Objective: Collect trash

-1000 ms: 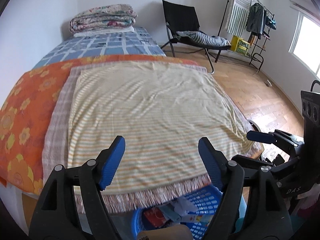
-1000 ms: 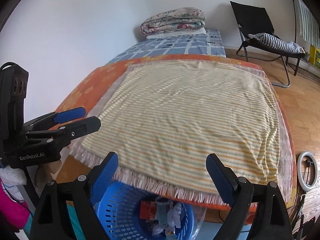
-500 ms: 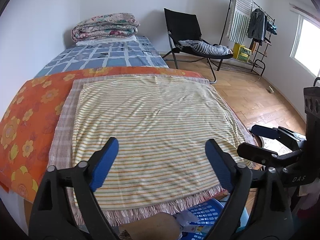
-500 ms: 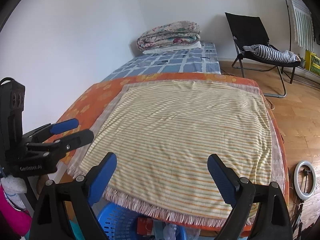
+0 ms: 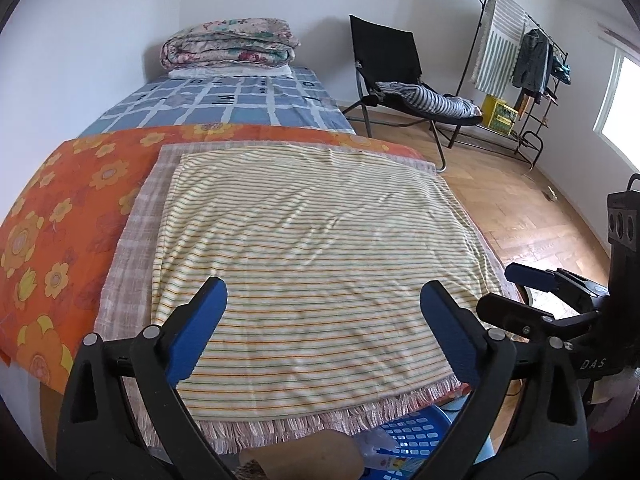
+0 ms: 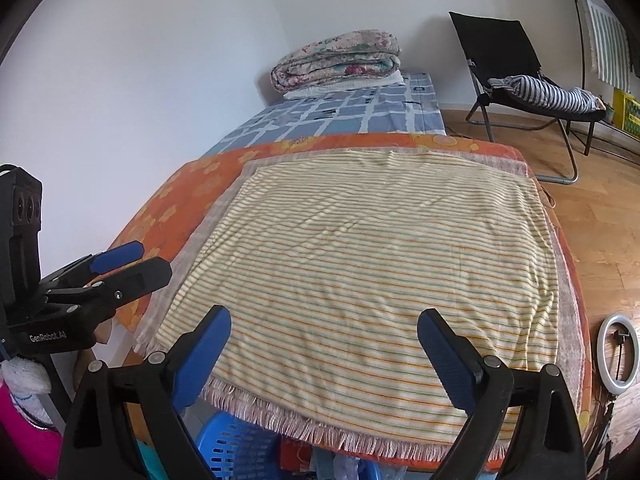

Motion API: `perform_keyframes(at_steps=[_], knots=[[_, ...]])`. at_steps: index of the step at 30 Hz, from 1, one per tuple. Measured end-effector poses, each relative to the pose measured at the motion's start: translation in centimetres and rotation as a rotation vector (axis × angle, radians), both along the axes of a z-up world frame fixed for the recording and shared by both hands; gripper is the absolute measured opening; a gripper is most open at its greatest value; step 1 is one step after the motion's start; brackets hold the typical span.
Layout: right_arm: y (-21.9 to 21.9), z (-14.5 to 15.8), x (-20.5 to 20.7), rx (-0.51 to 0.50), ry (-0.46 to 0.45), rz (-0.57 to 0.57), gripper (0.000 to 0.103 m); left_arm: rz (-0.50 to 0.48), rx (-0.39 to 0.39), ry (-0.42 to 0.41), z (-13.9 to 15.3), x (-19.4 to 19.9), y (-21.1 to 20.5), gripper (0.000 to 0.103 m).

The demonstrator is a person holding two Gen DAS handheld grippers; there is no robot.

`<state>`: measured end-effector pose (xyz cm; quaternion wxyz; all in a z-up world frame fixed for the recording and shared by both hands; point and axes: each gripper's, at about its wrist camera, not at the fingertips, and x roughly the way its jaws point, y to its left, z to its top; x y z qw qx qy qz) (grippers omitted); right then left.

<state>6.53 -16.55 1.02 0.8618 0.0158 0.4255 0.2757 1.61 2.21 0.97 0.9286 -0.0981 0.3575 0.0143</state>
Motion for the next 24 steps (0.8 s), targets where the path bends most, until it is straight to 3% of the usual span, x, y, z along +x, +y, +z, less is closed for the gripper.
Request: perform_keyframes(at_steps=[24], knots=[[-0.16,-0.13,-0.34,0.0,-0.005,-0.003,0.096,-0.002,-0.001,0.003,-0.04,-0.18,-0.02,0.099]])
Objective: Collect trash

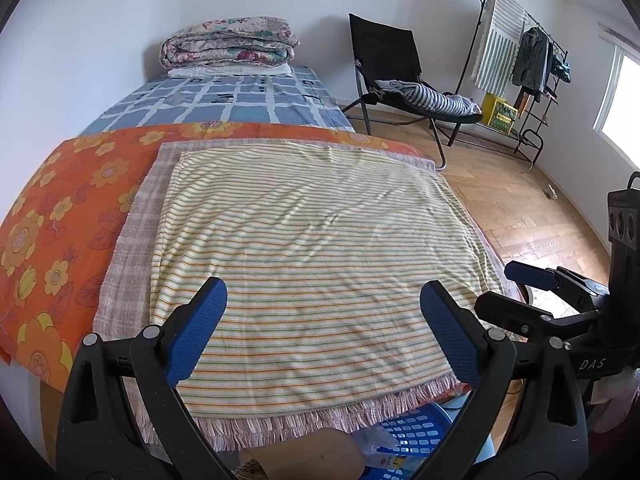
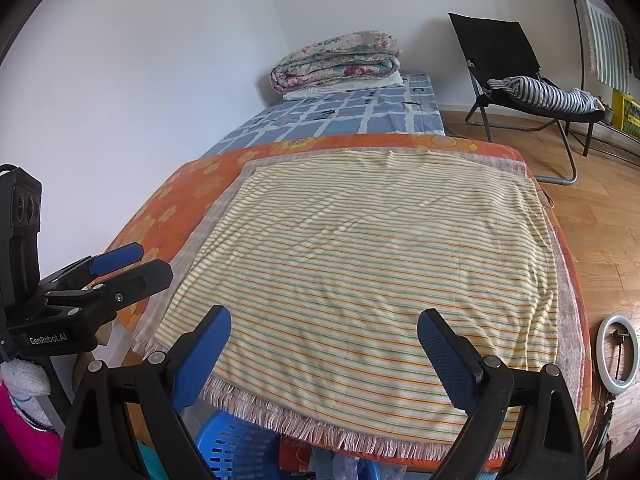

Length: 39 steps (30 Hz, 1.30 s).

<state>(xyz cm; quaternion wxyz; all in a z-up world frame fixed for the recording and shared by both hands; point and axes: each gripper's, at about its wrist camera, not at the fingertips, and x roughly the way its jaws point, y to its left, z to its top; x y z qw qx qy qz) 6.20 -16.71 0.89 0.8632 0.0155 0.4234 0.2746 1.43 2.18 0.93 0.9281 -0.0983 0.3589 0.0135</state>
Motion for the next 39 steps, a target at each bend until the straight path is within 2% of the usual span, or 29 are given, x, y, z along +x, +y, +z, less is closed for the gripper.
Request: perform_keyframes(at_steps=[39], knots=[[-0.14,-0.45,0.05,-0.001,0.013,-0.003,0.096,-0.002,0.008,0.004,0.0,-0.03,-0.19,0.099]])
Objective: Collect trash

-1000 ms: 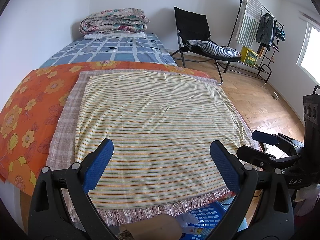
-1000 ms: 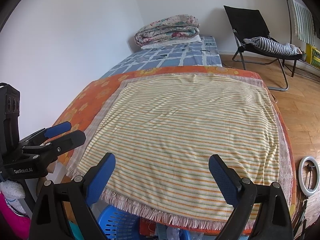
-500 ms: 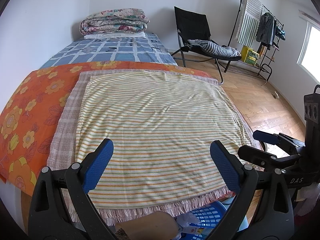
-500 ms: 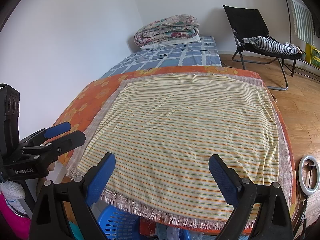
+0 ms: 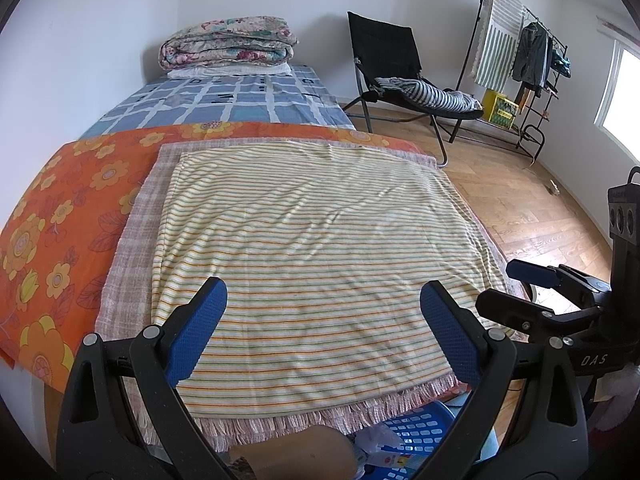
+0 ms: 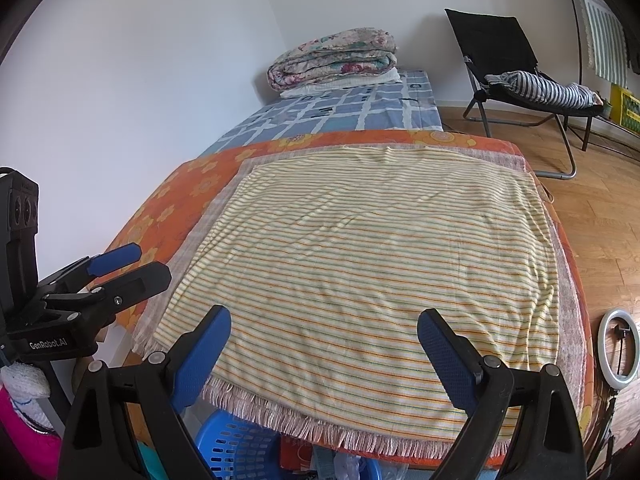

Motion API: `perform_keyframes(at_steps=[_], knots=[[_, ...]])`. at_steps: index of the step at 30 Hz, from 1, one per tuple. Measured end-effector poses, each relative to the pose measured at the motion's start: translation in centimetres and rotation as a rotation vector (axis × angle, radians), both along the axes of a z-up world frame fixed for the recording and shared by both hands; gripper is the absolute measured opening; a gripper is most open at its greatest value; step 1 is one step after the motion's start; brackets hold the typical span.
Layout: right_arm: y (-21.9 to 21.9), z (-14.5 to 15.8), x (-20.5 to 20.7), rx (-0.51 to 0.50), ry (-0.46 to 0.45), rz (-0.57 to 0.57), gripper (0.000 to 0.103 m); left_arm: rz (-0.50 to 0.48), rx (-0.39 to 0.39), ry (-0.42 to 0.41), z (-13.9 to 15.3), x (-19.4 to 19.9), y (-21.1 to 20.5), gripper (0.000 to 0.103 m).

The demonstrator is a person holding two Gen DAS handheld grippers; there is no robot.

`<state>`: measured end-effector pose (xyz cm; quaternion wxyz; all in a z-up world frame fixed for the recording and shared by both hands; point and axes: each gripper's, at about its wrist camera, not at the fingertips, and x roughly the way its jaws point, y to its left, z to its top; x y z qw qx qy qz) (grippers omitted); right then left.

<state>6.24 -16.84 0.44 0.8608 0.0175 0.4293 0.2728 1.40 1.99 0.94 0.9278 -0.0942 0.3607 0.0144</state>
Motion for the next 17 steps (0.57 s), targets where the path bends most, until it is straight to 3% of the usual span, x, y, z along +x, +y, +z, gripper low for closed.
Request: perform_keyframes(at_steps=[8,17], knots=[[0.01,-0.04,0.01,0.001,0.002,-0.002,0.096,0.0,0.006,0.01,-0.15,0.07,0.7,0.099],[0.08,-0.15,0.0,-0.001,0.011,-0.006,0.096,-0.015,0.076,-0.007,-0.05,-0.27,0.3,0.099]])
